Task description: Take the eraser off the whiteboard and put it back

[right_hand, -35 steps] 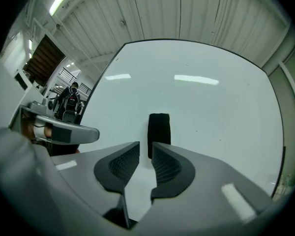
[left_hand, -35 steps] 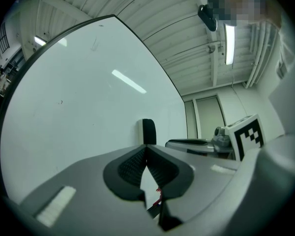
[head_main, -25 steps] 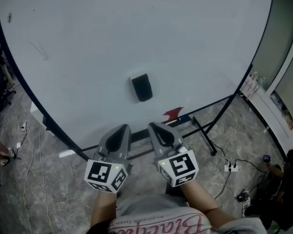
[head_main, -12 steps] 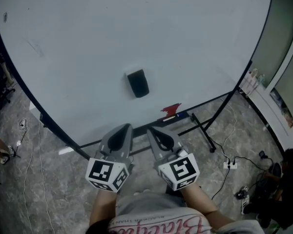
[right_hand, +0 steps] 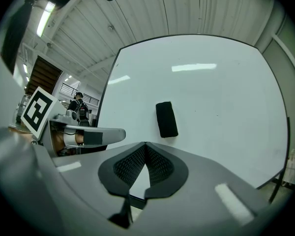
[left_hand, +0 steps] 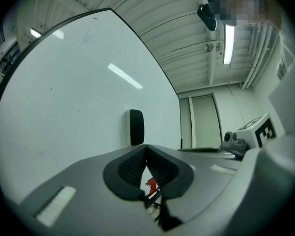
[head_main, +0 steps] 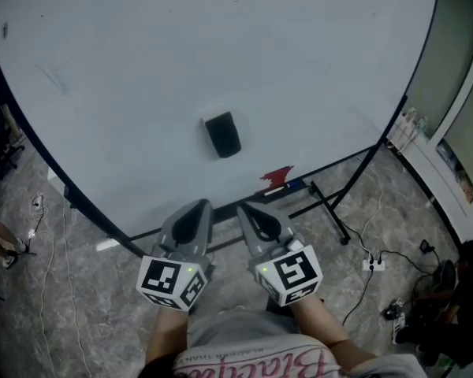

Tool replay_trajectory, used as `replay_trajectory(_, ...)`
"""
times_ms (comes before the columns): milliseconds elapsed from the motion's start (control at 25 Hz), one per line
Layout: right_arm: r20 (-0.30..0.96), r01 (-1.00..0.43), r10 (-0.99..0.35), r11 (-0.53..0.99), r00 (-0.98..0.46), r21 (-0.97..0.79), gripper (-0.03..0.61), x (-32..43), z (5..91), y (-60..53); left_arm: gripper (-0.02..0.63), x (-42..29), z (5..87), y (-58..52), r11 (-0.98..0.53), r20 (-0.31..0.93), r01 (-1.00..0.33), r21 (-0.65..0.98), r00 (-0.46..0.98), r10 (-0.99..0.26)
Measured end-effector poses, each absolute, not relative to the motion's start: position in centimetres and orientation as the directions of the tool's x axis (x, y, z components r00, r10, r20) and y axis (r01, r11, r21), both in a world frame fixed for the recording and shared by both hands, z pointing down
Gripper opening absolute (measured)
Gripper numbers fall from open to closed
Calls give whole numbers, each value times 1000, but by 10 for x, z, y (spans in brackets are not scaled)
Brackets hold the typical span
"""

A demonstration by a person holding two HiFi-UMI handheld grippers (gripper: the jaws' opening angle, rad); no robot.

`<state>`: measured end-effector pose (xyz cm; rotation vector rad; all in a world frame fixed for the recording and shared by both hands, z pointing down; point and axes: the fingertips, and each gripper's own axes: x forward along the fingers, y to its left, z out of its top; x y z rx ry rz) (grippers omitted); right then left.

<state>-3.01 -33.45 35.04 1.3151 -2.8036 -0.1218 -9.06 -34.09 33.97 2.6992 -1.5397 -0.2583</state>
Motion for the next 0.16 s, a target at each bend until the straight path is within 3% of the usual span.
replay_trajectory(160, 1, -764, -768, 637, -641, 102, 0, -34, 350, -337, -2, -90, 339, -344, -520, -129, -850, 91, 507, -852)
